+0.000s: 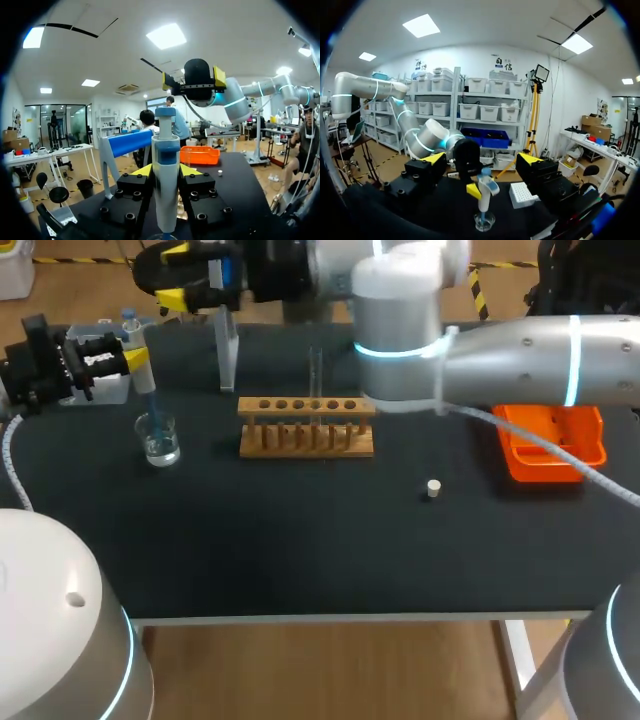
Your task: Invert the test tube, pick up the pipette, mount the tip to pipette, aspirate from beaker and dispense into the tube, eject the tip, return the pipette, and cap with the stopper.
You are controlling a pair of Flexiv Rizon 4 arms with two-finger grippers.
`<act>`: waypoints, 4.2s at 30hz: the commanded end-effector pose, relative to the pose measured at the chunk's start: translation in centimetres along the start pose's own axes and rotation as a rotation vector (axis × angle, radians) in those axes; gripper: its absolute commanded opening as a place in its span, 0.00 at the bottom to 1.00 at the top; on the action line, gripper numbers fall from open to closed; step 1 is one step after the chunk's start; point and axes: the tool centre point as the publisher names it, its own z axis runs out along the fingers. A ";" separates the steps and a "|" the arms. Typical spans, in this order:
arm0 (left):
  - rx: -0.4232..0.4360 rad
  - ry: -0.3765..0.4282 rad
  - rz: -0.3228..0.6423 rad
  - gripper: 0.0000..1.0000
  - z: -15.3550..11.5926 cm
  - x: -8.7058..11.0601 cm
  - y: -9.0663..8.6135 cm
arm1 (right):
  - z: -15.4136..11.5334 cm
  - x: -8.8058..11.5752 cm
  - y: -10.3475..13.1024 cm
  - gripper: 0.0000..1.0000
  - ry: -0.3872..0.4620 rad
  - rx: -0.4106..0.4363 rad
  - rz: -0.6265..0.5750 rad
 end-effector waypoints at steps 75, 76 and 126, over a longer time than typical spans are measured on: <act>0.000 0.003 -0.001 0.00 0.0 -0.1 0.0 | -15.2 -4.5 -23.4 1.00 0.031 0.262 0.006; 0.000 0.003 -0.001 0.00 0.0 -0.1 0.0 | -15.1 -4.6 -23.5 1.00 0.030 0.267 0.006; 0.000 0.003 -0.001 0.00 0.0 -0.1 0.0 | -13.7 -4.8 -24.2 1.00 -0.081 0.380 -0.060</act>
